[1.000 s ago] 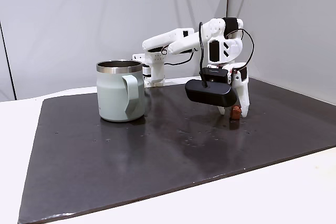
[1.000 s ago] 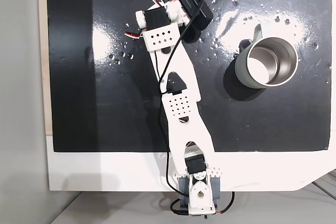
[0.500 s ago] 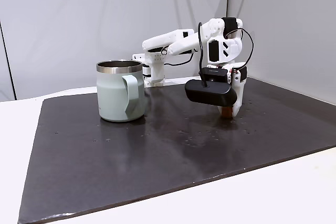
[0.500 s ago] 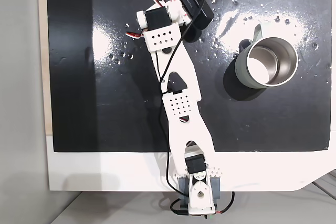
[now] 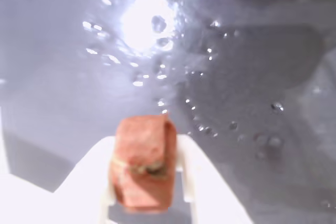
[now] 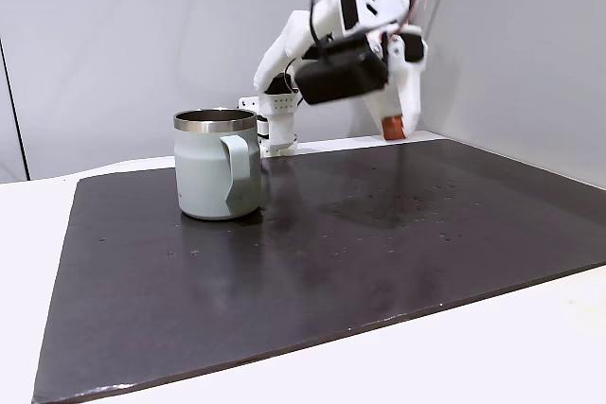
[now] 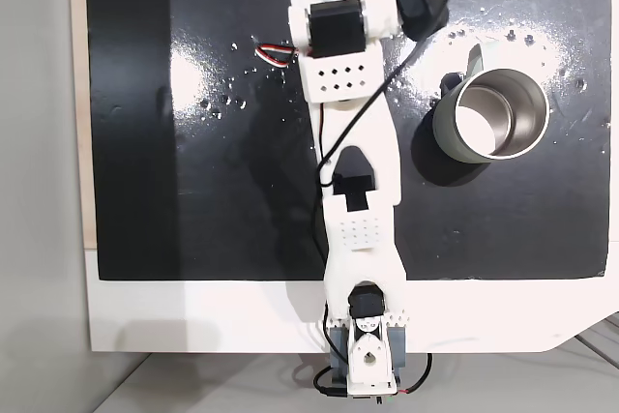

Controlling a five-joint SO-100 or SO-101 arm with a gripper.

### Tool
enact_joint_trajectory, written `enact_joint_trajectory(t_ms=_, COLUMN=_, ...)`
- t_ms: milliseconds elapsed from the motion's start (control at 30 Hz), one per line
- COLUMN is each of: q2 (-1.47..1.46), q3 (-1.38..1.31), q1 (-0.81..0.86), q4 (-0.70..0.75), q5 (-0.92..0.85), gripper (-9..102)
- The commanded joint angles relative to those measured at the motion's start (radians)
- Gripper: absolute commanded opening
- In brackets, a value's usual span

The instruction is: Grasp a cube and put it in the cup.

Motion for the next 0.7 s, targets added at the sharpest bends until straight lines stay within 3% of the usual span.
enact_joint_trajectory(t_ms=0, q2=0.221, q3=0.051, q1=0.055, q4=0.009, q5=0.011, gripper=1)
enact_joint_trajectory(t_ms=367, q2=0.476, q3=0.258, q1=0.166, q4=0.009, q5=-0.029, gripper=1)
enact_joint_trajectory(t_ms=667, q2=0.845, q3=0.713, q1=0.354, q4=0.011, q5=-0.207, gripper=0)
